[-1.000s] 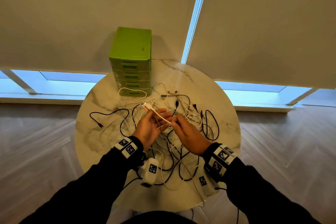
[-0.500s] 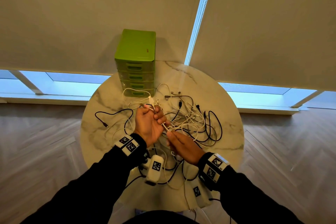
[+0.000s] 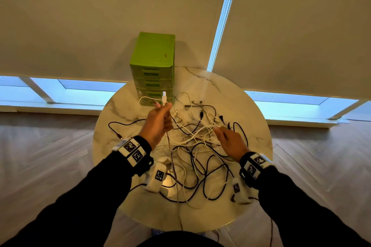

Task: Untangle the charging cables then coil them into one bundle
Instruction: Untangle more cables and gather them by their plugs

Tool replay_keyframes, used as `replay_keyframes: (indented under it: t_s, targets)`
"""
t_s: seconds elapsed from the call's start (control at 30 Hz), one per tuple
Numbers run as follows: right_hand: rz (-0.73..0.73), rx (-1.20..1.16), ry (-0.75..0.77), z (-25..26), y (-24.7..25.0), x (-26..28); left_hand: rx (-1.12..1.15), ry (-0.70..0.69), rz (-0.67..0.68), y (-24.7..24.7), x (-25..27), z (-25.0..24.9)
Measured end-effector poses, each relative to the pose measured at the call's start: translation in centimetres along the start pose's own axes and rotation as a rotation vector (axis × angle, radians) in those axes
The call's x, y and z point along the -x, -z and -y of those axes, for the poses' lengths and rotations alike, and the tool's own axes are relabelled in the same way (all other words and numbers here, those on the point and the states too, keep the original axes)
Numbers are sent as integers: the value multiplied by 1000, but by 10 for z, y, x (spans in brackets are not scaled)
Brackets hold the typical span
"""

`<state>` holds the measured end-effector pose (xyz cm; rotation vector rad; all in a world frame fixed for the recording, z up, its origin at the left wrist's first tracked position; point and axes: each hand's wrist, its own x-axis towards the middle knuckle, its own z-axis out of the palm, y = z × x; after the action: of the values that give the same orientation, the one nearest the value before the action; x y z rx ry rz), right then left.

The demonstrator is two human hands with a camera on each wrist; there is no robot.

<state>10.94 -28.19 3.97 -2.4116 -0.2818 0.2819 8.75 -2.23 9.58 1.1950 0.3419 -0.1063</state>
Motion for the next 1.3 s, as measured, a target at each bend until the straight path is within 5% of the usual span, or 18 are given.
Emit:
replay_keyframes:
  t_s: [0.3,0.47,0.57,0.7,0.87,1.03,1.13,1.3]
  targets:
    - [-143,96,286,73,4,-2,-337,167,76,-32,0,34]
    - [104,43,332,71,-7,8,-71,91,64,-38,-4,24]
    - [227,-251,209,52,-16,8,188,80,18,-47,-5,13]
    - [389,-255,146,17,-23,5,410,23,-15,-43,-12,-7]
    - [337,-42,178,-21,-15,-13,429,-154,-41,-24,-23,-29]
    - [211,111,161,-12,8,-52,27,-262,-73,-27,-18,-25]
    - [59,57,159,20,21,-66,-298,-186,-35,-33,-10,-11]
    - [97,-28,385,82,21,-56,-290,-31,1,-37,-13,16]
